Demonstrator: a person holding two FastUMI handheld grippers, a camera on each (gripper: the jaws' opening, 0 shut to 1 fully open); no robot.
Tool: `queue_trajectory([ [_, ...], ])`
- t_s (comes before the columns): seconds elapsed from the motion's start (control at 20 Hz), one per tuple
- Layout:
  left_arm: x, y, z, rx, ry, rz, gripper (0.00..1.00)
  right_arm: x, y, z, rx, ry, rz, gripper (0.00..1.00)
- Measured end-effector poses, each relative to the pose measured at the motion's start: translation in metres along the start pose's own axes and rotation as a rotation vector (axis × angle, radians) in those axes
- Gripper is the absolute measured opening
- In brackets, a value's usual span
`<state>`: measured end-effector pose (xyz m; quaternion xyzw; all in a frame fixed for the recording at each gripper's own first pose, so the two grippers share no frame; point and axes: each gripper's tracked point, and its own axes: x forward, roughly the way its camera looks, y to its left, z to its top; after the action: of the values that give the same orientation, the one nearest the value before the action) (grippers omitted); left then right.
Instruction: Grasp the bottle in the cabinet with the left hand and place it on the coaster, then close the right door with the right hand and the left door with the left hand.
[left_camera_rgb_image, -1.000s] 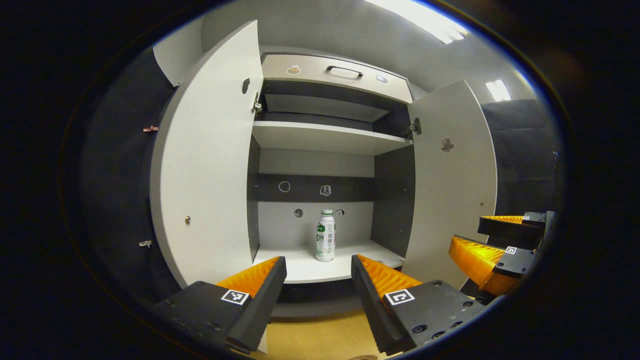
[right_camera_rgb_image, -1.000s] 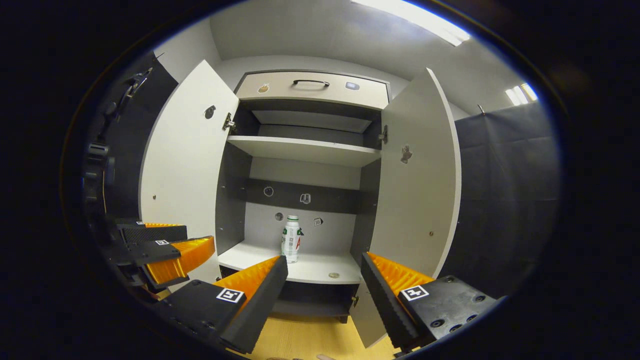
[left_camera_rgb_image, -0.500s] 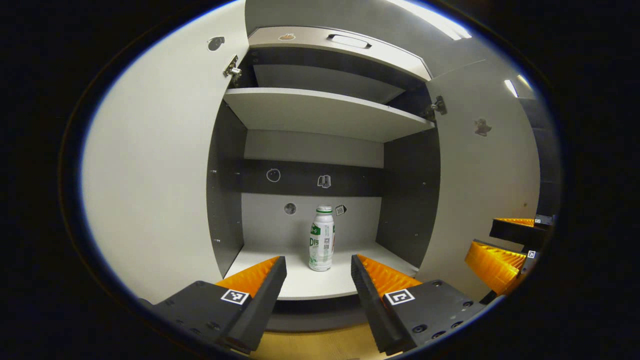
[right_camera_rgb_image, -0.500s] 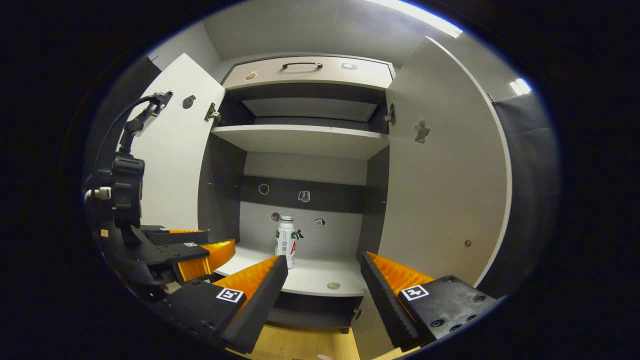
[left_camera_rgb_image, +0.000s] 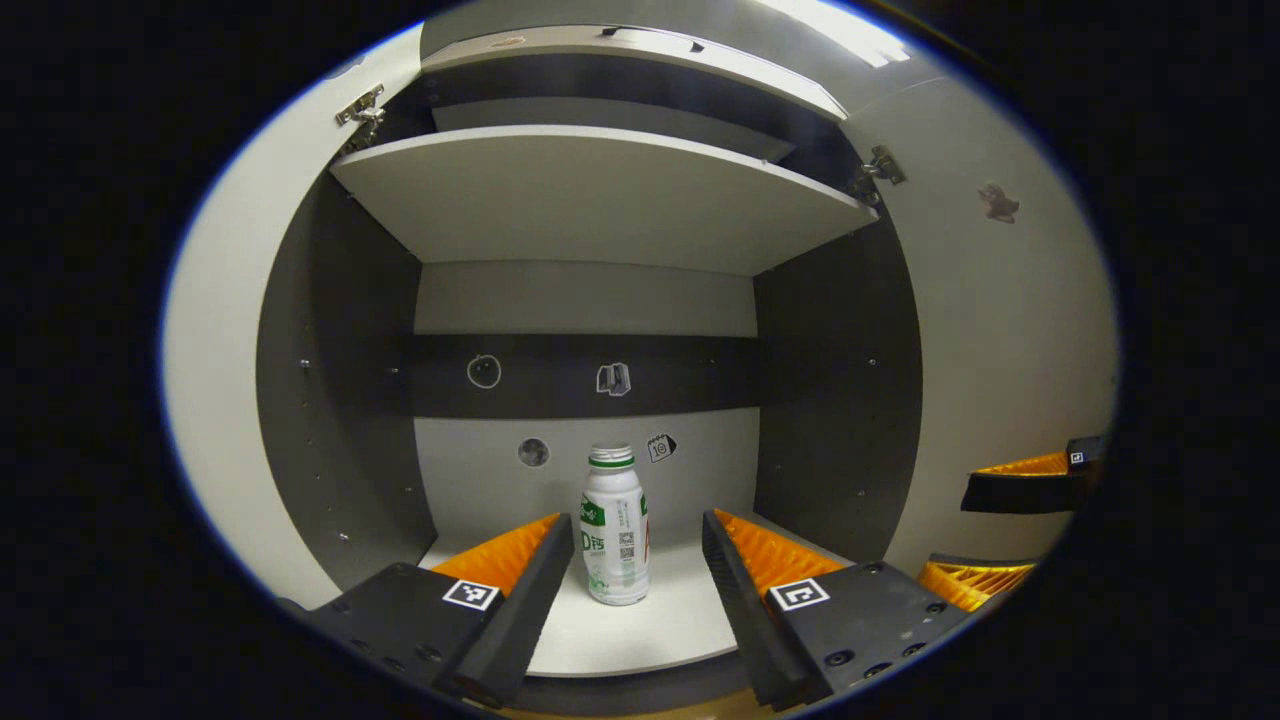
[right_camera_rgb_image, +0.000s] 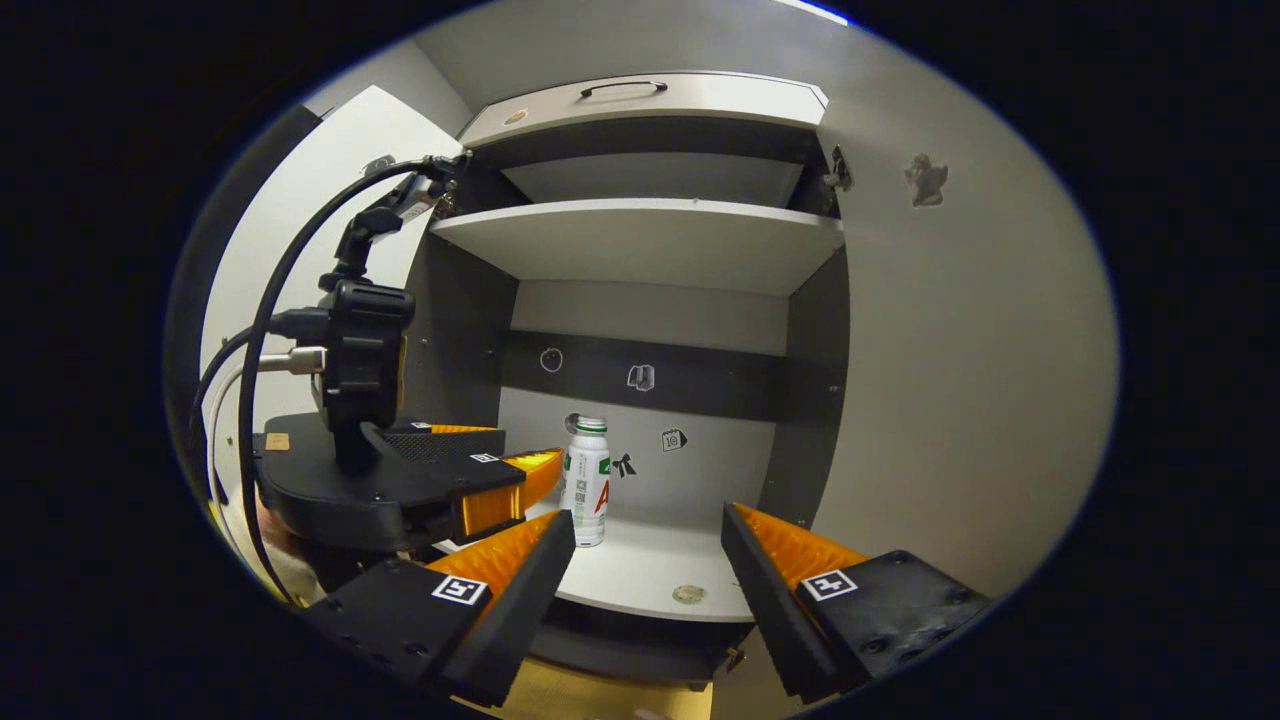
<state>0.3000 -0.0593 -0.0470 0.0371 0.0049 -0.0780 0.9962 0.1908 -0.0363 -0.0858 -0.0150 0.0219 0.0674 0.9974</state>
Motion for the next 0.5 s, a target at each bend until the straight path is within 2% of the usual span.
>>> queue_trajectory([
  [0.25, 0.043, 0.023, -0.020, -0.010, 0.015, 0.043, 0.81, 0.037, -0.008, -0.011, 0.043, -0.022, 0.026, 0.97],
  [0.5, 0.079, 0.019, -0.037, -0.032, 0.023, -0.008, 0.83, 0.063, -0.019, -0.034, 0.072, 0.016, 0.014, 0.98],
])
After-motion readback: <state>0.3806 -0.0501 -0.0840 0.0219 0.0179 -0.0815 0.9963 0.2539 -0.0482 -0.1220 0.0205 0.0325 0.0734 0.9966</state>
